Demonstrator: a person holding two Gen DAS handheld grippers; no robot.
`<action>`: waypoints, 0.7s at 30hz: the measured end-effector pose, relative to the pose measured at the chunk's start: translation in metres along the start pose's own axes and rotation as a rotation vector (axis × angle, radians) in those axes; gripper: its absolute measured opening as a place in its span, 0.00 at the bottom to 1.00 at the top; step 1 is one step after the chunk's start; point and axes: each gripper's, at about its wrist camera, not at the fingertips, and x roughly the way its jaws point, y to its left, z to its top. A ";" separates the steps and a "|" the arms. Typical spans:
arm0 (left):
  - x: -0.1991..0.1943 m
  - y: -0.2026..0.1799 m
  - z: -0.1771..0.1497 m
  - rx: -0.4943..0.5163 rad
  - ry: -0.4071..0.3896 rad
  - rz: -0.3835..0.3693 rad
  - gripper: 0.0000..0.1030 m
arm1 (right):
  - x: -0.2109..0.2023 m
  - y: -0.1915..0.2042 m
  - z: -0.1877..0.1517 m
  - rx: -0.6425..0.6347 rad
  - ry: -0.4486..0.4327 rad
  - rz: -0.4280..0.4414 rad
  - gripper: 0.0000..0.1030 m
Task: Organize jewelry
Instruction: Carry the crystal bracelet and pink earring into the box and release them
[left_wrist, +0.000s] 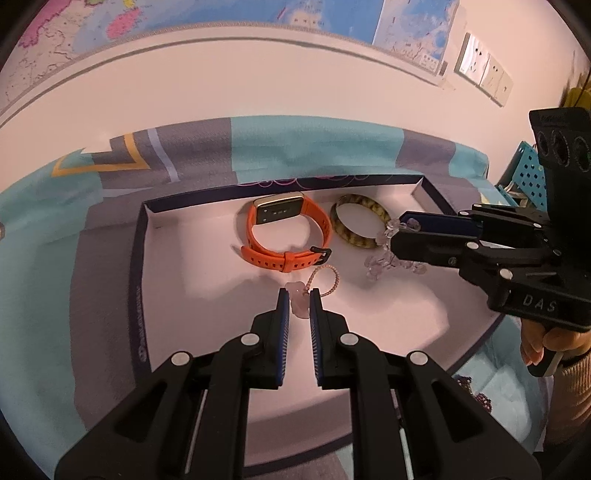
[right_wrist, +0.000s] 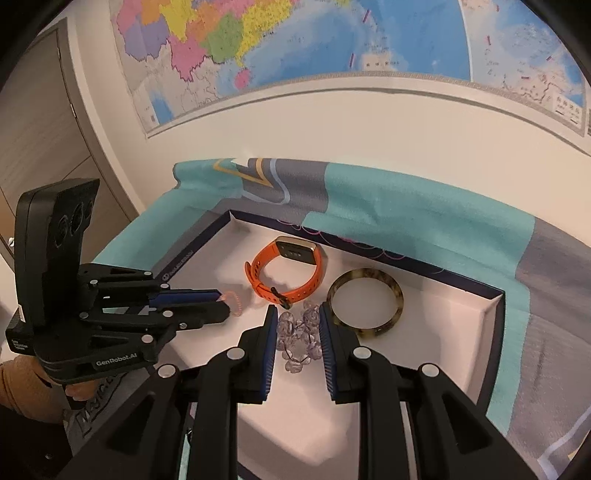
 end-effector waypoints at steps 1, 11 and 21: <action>0.003 -0.001 0.001 0.003 0.006 0.002 0.11 | 0.002 0.000 0.000 0.000 0.004 0.000 0.20; 0.019 0.000 0.004 -0.013 0.051 0.003 0.11 | 0.012 -0.003 0.002 -0.009 0.036 -0.013 0.20; 0.021 0.000 0.006 -0.020 0.051 0.017 0.17 | 0.018 -0.009 -0.005 -0.007 0.067 -0.068 0.23</action>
